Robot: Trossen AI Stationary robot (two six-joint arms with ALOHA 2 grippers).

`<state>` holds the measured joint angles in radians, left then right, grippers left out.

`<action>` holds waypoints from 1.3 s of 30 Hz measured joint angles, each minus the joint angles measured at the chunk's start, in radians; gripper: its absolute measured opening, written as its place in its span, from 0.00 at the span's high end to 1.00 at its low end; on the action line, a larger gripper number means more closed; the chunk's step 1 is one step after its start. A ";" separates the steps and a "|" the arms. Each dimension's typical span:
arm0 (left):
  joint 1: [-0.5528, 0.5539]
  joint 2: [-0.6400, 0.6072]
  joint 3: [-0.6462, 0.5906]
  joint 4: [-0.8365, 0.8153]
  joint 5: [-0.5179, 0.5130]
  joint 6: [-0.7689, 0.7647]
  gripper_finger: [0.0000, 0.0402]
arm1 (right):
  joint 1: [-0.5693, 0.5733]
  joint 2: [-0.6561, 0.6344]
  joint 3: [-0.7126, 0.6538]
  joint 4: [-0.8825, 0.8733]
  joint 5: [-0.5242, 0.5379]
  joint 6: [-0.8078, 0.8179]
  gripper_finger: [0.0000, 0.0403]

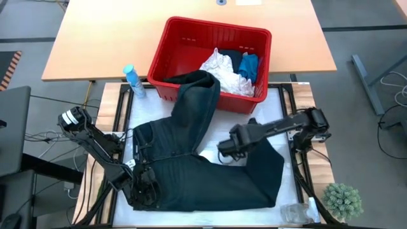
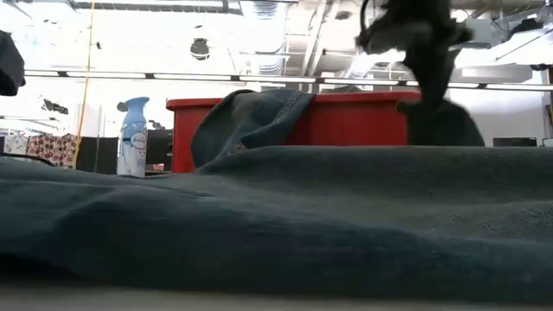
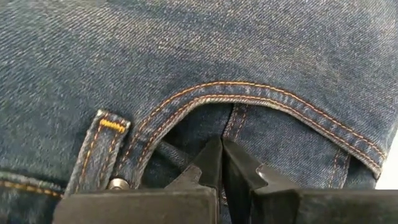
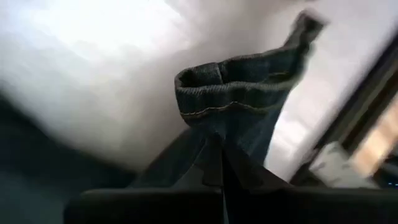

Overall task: Fold Laundry from Bin
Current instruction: Fold the black pants from the red bin

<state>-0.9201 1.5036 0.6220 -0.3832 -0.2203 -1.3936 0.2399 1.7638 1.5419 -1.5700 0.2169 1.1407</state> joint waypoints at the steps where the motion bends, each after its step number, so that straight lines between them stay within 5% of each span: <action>1: -0.005 0.000 0.000 0.000 0.009 0.000 1.00 | 0.027 -0.013 -0.007 0.003 -0.011 0.034 0.96; 15: -0.041 -0.002 0.004 -0.012 0.081 -0.045 1.00 | 0.437 -0.171 0.007 -0.001 -0.115 0.673 0.96; 23: -0.041 -0.004 0.006 -0.023 0.129 -0.027 1.00 | 0.610 -0.196 -0.030 0.000 -0.322 1.001 0.96; 35: -0.041 -0.006 0.009 -0.044 0.186 0.052 1.00 | 0.717 -0.189 -0.207 -0.001 -0.743 1.140 0.94; 39: -0.041 -0.006 0.009 -0.045 0.187 0.080 1.00 | 0.732 -0.189 -0.237 -0.002 -0.752 1.095 0.92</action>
<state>-0.9611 1.4979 0.6312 -0.4278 -0.0330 -1.3134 0.9718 1.5753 1.3050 -1.5717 -0.5347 2.2358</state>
